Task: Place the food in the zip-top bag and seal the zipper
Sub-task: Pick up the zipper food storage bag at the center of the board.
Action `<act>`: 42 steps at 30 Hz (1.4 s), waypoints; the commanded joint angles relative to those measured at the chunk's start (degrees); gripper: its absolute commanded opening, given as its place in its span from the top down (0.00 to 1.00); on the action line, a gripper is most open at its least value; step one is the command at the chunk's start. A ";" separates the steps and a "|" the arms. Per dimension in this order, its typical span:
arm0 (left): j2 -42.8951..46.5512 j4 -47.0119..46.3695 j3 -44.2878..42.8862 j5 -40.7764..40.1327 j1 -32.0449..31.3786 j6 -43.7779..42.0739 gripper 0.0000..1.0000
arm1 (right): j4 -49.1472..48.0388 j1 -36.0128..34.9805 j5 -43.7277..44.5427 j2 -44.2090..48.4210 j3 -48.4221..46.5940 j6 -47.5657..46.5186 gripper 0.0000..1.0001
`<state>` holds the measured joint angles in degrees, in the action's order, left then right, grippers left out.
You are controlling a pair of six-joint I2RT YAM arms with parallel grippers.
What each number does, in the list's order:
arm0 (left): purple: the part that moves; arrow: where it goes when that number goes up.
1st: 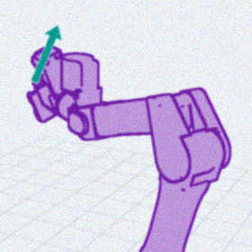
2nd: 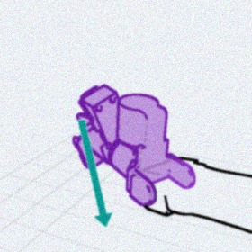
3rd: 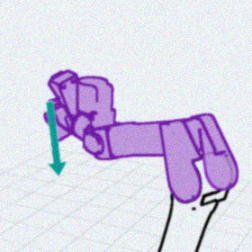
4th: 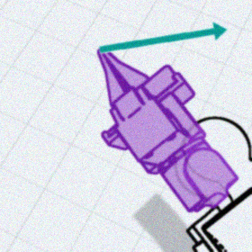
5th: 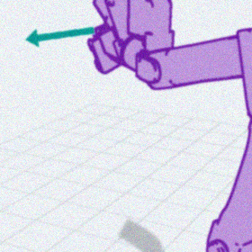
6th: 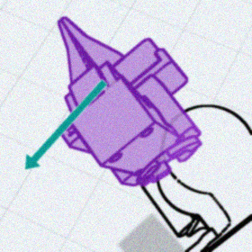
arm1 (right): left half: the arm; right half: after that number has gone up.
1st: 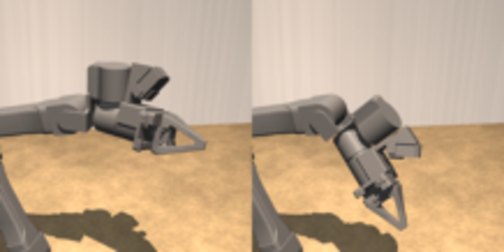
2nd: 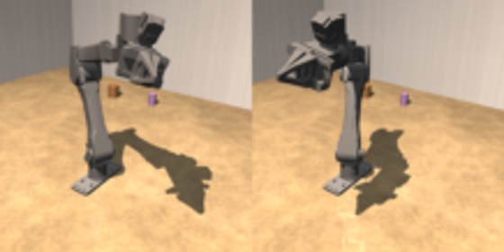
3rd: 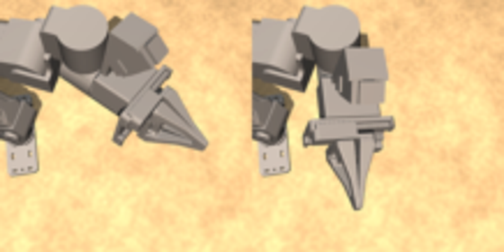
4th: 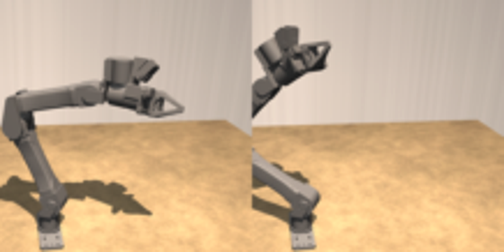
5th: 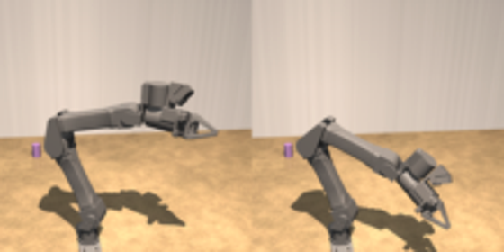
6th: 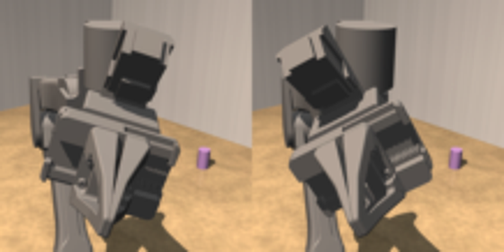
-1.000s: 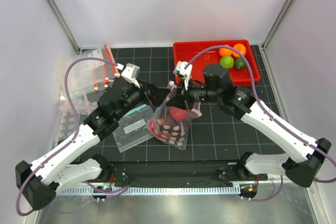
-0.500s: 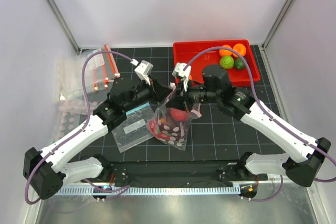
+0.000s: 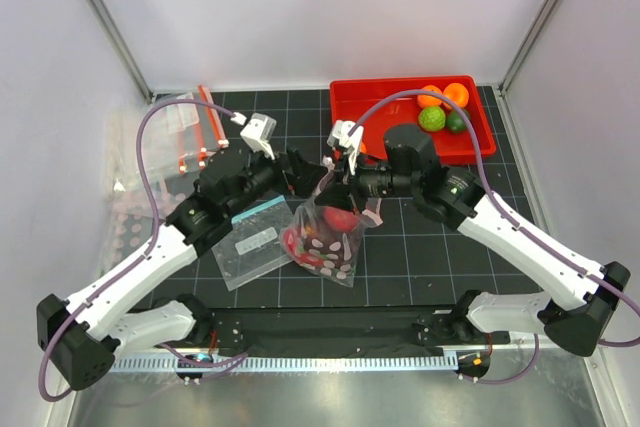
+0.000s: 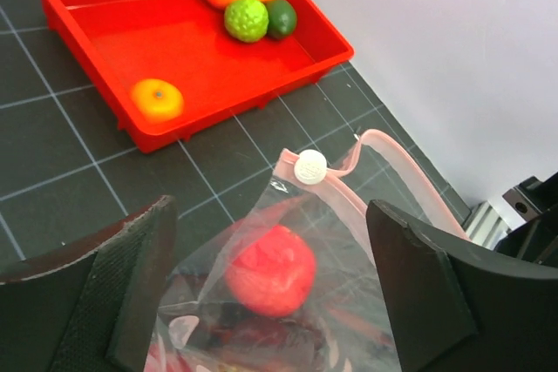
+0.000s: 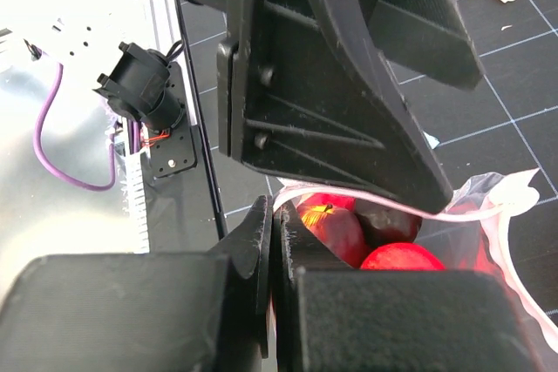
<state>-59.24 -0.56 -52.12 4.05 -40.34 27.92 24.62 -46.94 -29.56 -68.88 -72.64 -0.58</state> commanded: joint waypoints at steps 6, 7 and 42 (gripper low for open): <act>0.36 -8.73 3.42 8.32 6.49 1.77 0.03 | -3.27 -0.52 -0.67 3.31 0.83 -1.79 0.99; 0.01 -10.59 4.21 10.25 7.37 2.65 0.03 | -3.00 -0.44 -0.67 3.49 0.92 -2.05 0.99; -23.37 -59.56 6.42 55.18 14.67 24.98 0.71 | -6.08 -0.44 -1.90 7.18 7.07 -5.31 0.99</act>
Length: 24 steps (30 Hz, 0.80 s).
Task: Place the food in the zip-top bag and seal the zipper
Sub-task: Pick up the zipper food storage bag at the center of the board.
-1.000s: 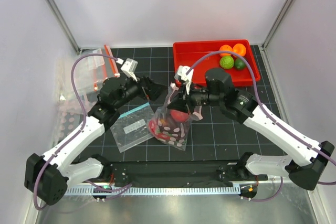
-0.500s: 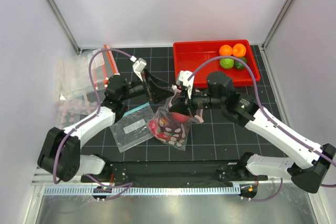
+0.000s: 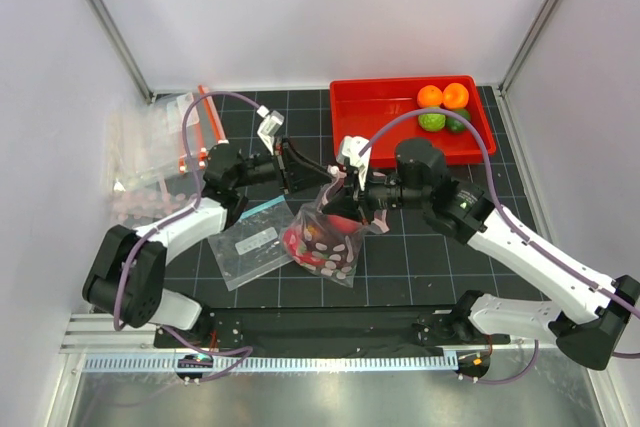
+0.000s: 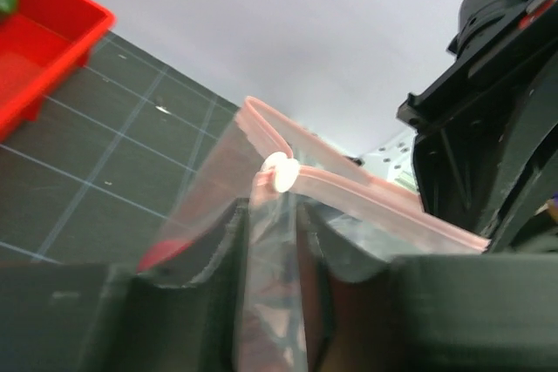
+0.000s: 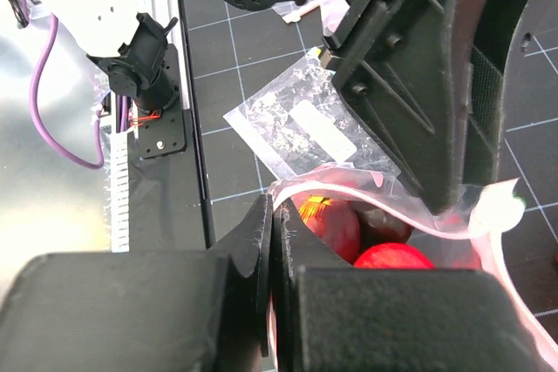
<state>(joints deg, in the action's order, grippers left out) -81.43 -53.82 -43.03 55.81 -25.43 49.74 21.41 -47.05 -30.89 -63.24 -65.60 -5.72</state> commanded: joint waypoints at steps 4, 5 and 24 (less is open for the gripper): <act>-1.54 -6.82 -3.21 3.78 -0.41 4.32 0.94 | -2.95 -0.33 -0.22 1.46 -0.05 0.00 0.99; -1.37 -6.82 -3.21 3.60 -0.50 4.14 0.97 | -3.04 -0.33 0.04 1.54 0.04 0.00 0.99; 9.79 14.00 -0.75 -9.57 -0.41 -10.36 1.00 | -7.87 -0.41 12.69 9.61 4.51 2.90 0.43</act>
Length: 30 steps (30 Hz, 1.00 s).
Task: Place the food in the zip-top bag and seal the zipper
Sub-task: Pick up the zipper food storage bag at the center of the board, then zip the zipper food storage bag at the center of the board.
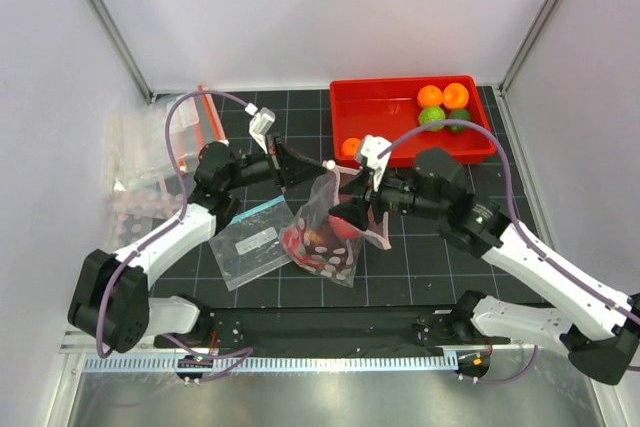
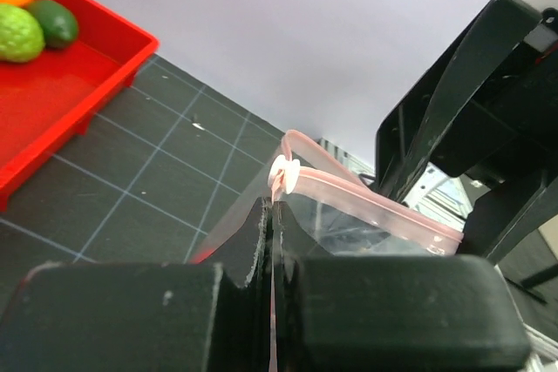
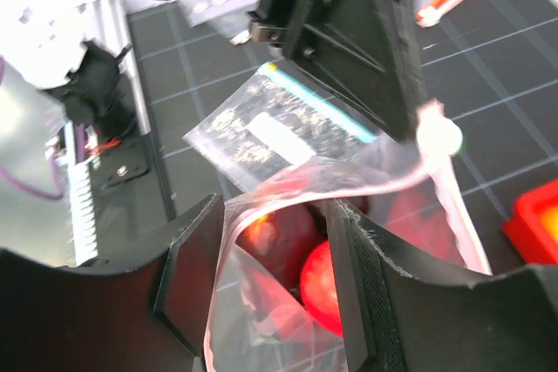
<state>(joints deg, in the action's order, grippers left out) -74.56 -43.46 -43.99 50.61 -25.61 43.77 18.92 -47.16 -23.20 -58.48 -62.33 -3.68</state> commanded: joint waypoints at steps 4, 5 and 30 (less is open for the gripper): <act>4.43 5.67 0.48 -6.75 -0.15 -5.80 1.00 | -8.45 -0.22 12.64 10.57 5.01 1.40 0.41; 4.78 6.02 0.57 -7.19 -0.15 -5.80 1.00 | -9.42 -0.30 14.31 11.36 5.54 1.75 0.41; 7.07 3.56 2.33 -5.61 -0.23 -5.01 1.00 | -10.92 9.89 1.41 -8.84 -5.97 7.55 0.41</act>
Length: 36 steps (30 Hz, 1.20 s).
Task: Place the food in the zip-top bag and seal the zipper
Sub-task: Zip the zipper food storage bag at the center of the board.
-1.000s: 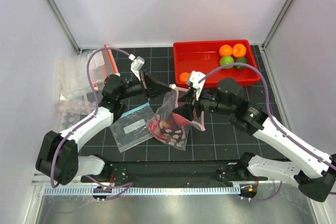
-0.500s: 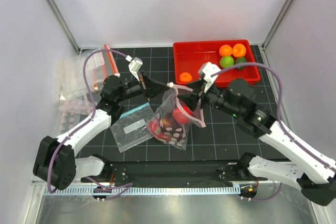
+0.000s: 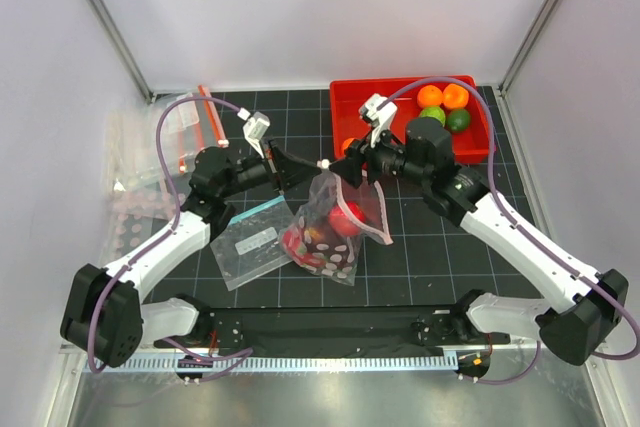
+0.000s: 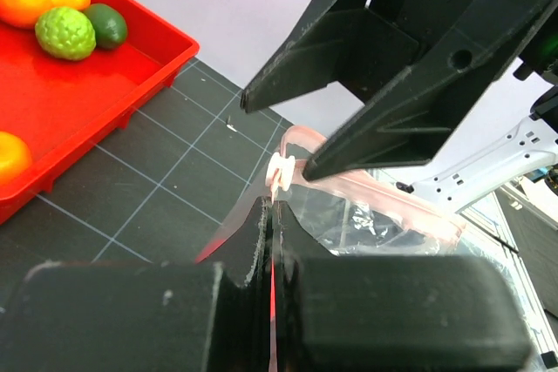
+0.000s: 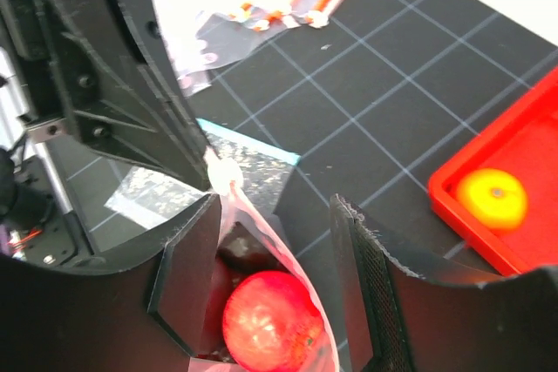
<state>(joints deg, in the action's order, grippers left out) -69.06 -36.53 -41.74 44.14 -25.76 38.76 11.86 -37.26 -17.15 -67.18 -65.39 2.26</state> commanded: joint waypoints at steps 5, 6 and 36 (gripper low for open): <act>1.29 -3.46 -0.01 1.12 -0.17 0.26 1.00 | -4.91 0.25 -9.04 -1.99 -3.34 1.69 0.42; 1.29 -3.46 -0.01 0.95 -0.17 0.26 1.00 | -4.91 0.17 -10.18 -2.17 -3.69 1.78 0.44; 0.41 -3.54 -0.28 1.65 -0.08 0.35 1.00 | -8.60 0.25 -13.17 -1.47 -1.32 4.07 0.99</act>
<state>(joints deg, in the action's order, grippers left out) -69.10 -37.43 -41.71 45.08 -25.76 38.89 8.05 -36.91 -28.99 -70.13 -66.52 5.56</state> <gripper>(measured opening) 0.014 0.068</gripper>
